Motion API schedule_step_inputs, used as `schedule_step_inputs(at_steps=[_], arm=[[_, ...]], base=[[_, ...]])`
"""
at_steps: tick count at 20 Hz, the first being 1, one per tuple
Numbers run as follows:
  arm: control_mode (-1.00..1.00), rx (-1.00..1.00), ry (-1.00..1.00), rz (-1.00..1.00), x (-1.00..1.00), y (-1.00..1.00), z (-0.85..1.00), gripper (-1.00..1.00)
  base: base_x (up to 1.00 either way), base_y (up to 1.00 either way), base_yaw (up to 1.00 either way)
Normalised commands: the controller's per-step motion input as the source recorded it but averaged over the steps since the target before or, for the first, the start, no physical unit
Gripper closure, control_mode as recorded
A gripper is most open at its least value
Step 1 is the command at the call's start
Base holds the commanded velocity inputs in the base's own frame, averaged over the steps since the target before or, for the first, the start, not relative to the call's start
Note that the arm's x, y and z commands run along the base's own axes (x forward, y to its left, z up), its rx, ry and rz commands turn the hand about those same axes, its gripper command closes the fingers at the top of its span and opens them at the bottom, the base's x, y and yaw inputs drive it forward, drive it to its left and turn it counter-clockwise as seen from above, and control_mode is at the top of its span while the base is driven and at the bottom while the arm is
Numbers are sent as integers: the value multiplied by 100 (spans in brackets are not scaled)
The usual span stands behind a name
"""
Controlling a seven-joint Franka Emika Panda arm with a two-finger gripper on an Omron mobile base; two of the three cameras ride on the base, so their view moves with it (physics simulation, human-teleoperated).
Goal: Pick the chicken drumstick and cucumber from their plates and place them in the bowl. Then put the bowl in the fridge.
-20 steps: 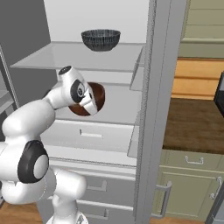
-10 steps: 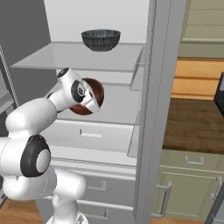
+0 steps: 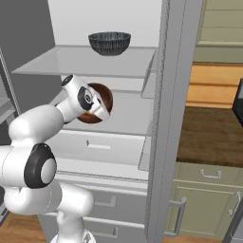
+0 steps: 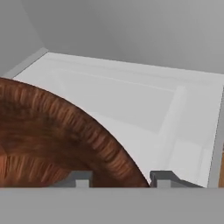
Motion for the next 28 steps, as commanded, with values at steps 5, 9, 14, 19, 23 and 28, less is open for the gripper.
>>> schedule_step_inputs(at_steps=[5,9,14,19,23,28], arm=[[-100,-2,-1,0,0,0,1,-100],[-100,0,-7,0,-15,1,19,-100],[-100,0,-6,0,-27,1,31,-100],[-100,0,0,2,-80,1,44,-100],[-100,1,4,12,-100,12,33,-100],[-100,9,3,16,-100,8,22,-100]], base=[[0,0,0],[0,0,0],[0,0,0],[0,0,0],[0,0,0],[0,0,0]])
